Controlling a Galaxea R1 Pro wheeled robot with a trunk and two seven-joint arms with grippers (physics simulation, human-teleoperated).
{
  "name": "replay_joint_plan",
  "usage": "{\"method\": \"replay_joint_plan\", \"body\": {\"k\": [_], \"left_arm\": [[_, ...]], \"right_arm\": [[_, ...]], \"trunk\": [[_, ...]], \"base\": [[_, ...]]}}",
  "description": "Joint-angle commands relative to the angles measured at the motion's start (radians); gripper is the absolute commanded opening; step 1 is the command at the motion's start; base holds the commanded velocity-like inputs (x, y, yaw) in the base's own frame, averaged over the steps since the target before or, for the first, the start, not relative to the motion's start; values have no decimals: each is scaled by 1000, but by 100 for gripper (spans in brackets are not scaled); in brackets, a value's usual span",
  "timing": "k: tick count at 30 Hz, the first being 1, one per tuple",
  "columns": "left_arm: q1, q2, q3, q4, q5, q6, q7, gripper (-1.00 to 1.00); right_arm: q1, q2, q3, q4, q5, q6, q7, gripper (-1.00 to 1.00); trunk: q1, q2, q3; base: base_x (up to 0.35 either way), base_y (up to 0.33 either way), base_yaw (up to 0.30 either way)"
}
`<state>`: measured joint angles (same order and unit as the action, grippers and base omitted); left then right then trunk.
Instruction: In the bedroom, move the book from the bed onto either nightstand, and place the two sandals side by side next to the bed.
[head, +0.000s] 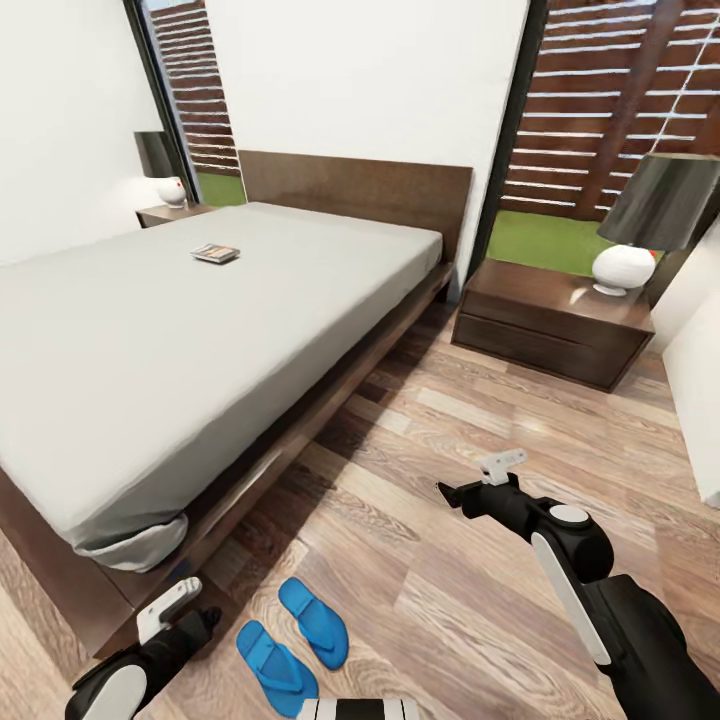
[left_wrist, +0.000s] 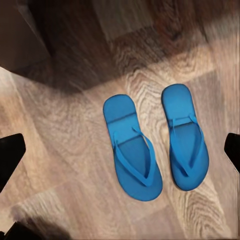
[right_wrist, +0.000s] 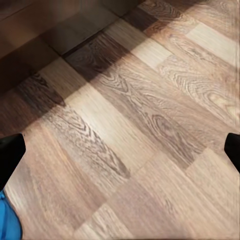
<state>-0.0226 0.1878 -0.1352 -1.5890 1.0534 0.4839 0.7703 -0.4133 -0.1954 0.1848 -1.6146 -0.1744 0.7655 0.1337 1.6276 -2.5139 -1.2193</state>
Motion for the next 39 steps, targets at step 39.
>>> {"method": "replay_joint_plan", "body": {"k": [39], "left_arm": [[-252, -80, -58, 213, 8, 109, -37, 100]], "right_arm": [[-6, 1, 1, -1, -3, 44, 0, 100]], "trunk": [[-18, 9, 150]], "base": [[0, 0, -267]]}}
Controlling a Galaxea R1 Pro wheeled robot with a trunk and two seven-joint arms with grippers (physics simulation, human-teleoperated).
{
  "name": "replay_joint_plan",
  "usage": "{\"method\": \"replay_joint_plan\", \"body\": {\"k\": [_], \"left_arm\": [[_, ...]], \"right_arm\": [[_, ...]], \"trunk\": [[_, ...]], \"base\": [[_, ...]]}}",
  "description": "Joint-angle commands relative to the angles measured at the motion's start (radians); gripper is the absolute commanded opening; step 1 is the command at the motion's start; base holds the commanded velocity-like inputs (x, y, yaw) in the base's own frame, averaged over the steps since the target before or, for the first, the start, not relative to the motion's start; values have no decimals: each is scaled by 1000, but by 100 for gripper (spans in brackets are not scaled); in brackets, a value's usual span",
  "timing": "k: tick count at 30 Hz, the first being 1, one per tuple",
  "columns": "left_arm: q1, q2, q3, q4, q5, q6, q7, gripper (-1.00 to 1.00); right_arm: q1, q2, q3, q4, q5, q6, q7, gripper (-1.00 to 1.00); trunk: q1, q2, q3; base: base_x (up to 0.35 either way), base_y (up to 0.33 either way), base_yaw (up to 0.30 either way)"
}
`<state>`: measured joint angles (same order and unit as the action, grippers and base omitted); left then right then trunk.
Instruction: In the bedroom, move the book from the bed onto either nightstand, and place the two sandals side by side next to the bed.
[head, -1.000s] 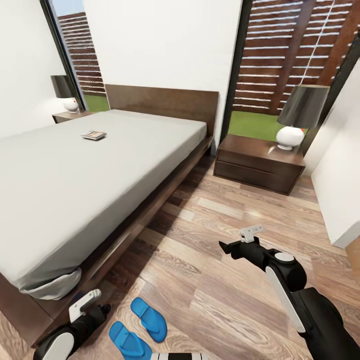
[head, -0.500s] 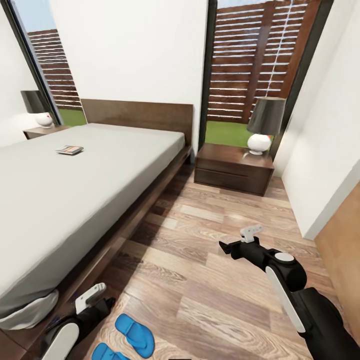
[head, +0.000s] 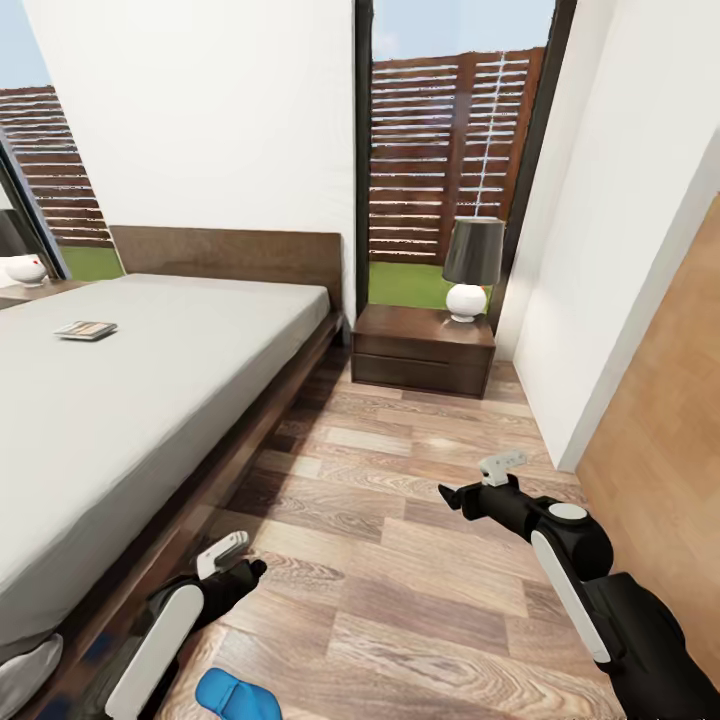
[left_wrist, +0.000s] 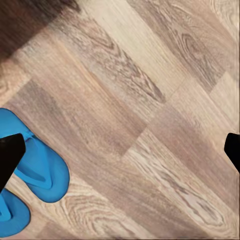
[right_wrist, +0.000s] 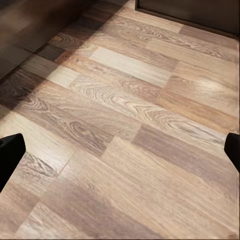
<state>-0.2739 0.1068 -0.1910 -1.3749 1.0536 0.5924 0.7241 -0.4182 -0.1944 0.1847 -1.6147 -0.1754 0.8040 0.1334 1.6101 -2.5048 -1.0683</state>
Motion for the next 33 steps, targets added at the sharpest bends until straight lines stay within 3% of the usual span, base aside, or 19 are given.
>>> {"method": "replay_joint_plan", "body": {"k": [1, 5, 12, 22, 30, 33], "left_arm": [[-11, -11, -8, 21, 7, 0, 9, 100], [-32, -37, -41, 86, 3, -7, 8, 100], [-48, -53, -101, 204, -18, -68, 1, 100], [-52, -55, -115, 255, -25, -99, -35, 100], [-53, -56, -117, 266, -26, -104, -44, 100], [-53, -56, -117, 266, -26, -104, -44, 100]], "right_arm": [[-4, 0, 1, -1, -2, 23, 0, 100], [-14, 0, 1, -1, -3, 72, 1, 100], [-20, 0, 3, -1, -3, 116, 1, 100], [-20, 0, 4, -1, -3, 124, 1, 100], [-19, 0, 7, -1, -3, 125, 1, 100], [-19, 0, 7, -1, -3, 125, 1, 100]], "trunk": [[-1, 0, 3], [-2, 1, 18], [-6, 2, 46], [-10, 5, 84], [-41, 61, 109], [-41, 61, 109]], "base": [[0, 0, -267], [0, 0, -267], [0, 0, -171], [0, 0, -28], [0, 0, -5], [0, 0, -1]]}}
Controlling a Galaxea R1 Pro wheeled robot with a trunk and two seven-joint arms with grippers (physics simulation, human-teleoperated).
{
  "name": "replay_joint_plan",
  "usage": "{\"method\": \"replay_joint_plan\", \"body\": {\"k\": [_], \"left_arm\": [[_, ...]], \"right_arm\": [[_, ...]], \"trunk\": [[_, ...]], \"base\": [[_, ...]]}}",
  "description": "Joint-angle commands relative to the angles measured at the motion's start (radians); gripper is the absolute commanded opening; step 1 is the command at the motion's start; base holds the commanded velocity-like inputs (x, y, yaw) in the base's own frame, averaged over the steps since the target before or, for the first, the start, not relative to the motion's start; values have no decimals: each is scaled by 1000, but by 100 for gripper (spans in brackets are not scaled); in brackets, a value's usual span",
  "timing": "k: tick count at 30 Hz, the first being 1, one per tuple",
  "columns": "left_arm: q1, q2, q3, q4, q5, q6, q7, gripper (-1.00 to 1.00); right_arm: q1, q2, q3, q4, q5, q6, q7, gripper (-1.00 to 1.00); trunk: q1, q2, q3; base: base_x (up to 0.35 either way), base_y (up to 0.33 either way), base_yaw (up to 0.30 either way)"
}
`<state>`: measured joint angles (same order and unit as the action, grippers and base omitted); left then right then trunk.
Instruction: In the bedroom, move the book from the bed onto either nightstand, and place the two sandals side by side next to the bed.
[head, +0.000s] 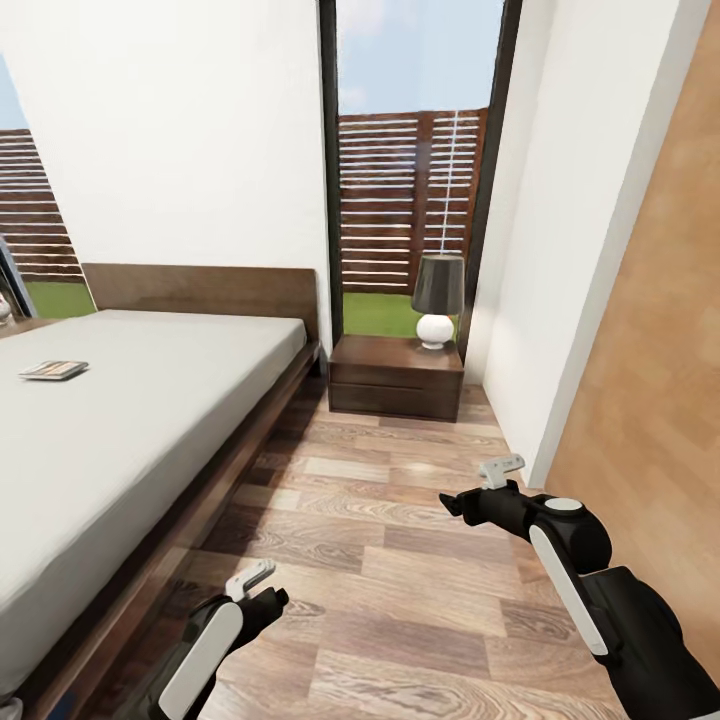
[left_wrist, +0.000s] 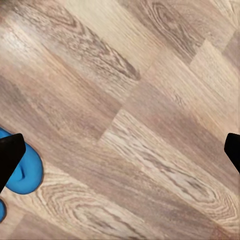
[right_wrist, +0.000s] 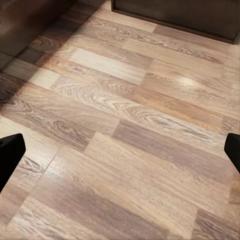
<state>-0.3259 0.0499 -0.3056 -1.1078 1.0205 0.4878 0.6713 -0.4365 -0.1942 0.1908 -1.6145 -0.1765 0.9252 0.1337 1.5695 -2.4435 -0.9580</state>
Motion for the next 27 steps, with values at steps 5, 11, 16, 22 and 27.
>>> {"method": "replay_joint_plan", "body": {"k": [5, 11, 16, 22, 27], "left_arm": [[-1, -3, -5, -1, 8, 0, 7, 100], [-1, 0, -7, -1, 8, -1, 4, 100], [-1, 1, -8, -1, 7, -1, 3, 100], [-1, -1, -9, -1, 7, -1, 3, 100], [-1, 0, -9, -1, 7, -2, 3, 100]], "right_arm": [[-1, -1, 3, -1, -1, 4, 1, 100], [-1, -1, 3, -1, -1, 5, 1, 100], [-2, -1, 4, -1, -1, 11, 1, 100], [-3, -1, 4, -1, -1, 14, 0, 100], [-2, -1, 4, -1, -1, 14, 0, 100]], "trunk": [[0, 0, -1], [0, 0, -1], [0, 0, -2], [0, 0, -8], [0, 0, -15]], "base": [[0, -2, 0], [26, -100, 0], [93, -249, -9], [126, -296, -47], [118, -265, -70]]}}
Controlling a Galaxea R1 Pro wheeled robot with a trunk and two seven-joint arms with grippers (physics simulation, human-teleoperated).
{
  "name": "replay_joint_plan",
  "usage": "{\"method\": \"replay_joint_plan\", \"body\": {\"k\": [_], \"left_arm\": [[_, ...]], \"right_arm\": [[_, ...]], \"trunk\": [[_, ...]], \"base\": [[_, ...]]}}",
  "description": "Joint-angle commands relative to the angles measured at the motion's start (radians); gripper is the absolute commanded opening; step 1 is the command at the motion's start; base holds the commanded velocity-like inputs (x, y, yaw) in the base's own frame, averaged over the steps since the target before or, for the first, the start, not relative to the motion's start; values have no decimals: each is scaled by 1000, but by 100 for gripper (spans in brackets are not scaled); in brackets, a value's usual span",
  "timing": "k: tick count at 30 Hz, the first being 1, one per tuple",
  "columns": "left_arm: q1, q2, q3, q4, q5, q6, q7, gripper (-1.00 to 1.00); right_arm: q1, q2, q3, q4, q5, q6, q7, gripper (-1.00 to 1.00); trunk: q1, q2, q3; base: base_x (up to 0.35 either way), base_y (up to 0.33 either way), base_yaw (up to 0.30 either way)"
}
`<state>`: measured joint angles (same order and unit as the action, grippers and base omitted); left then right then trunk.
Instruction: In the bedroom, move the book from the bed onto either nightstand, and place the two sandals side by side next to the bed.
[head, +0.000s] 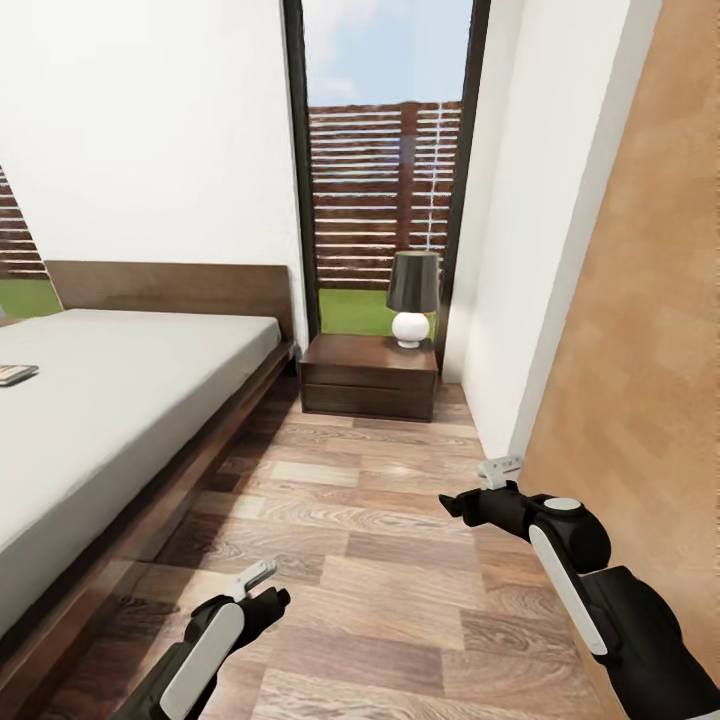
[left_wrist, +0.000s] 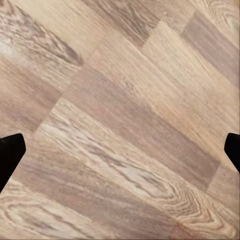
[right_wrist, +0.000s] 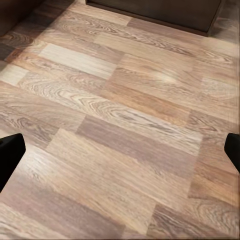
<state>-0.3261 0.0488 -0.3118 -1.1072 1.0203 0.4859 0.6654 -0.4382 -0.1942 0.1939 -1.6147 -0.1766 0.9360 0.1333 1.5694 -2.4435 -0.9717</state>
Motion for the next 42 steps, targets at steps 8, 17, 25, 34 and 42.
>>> {"method": "replay_joint_plan", "body": {"k": [8, 17, 25, 34, 42], "left_arm": [[-1, 2, -1, -2, 8, 0, 8, 100], [-1, 3, 1, -2, 8, 0, 8, 100], [0, 5, -1, -2, 8, 0, 8, 100], [0, 6, -1, -2, 8, 0, 8, 100], [0, 6, -1, -2, 8, 0, 8, 100]], "right_arm": [[-1, -1, 1, 0, -1, 4, 0, 100], [2, -1, 1, 0, -1, 2, 0, 100], [2, -1, 1, 0, -1, 1, 0, 100], [2, -1, 1, 0, -1, -1, 0, 100], [5, -1, 3, 0, -1, -3, 0, 100]], "trunk": [[0, 0, -12], [0, 0, -18], [0, 0, -18], [0, 0, -19], [0, 0, -19]], "base": [[37, -84, -96], [35, -9, -47], [259, -1, -4], [313, 0, -1], [324, -28, 0]]}}
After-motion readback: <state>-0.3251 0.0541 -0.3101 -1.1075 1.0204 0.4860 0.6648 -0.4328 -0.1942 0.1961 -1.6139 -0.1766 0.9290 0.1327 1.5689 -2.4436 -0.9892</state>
